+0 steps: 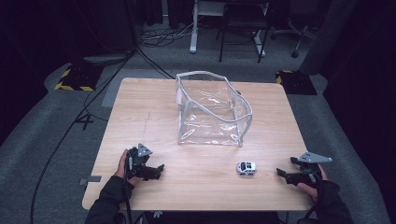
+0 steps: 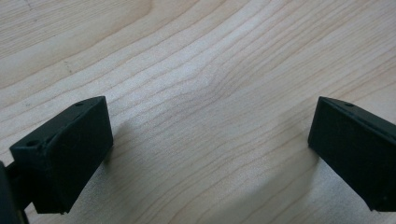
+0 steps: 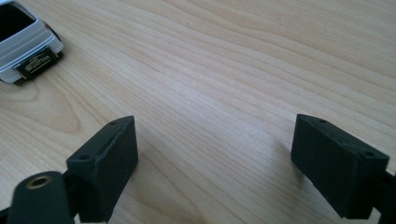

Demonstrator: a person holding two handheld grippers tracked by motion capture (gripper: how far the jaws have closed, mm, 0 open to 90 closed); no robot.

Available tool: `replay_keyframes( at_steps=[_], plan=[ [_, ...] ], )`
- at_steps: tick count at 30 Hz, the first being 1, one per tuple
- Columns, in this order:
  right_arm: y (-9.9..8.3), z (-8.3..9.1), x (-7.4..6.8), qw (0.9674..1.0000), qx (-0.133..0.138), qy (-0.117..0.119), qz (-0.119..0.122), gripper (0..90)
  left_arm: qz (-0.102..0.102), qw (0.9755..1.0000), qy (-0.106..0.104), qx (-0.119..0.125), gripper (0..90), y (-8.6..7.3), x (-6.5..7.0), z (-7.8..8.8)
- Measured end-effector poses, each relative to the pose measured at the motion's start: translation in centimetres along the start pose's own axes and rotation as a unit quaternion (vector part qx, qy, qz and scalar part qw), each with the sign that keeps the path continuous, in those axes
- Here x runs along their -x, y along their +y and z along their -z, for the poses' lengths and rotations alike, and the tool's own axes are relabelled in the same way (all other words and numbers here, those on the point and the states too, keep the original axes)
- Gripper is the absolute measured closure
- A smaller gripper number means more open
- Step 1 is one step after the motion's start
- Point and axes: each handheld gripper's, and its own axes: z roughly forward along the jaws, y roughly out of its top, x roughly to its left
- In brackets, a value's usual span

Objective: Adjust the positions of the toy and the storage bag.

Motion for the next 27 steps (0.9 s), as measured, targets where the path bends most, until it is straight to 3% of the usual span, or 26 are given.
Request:
replay_keyframes(
  at_steps=[8,13,17,20,27],
  plan=[
    [0.3,-0.2,-0.2,0.9997,-0.004,0.015,0.017,15.8,-0.019,0.9996,-0.019,0.004,0.4,-0.4,-0.4,0.2],
    [0.5,-0.3,-0.1,0.9992,-0.008,0.030,0.026,15.4,-0.020,0.9997,-0.014,0.003,0.5,-0.5,-0.4,0.3],
    [0.4,-0.2,-0.4,0.9965,-0.008,0.061,0.057,14.8,-0.020,0.9997,-0.015,0.003,0.5,-0.5,-0.4,0.3],
    [0.6,-0.3,-0.7,0.9958,-0.010,0.065,0.065,14.7,-0.018,0.9997,-0.012,0.007,0.5,-0.5,-0.3,0.3],
    [1.4,-1.5,-2.6,0.9906,-0.003,0.098,0.096,14.7,-0.017,0.9998,-0.013,0.003,0.5,-0.5,-0.3,0.3]
  ],
)
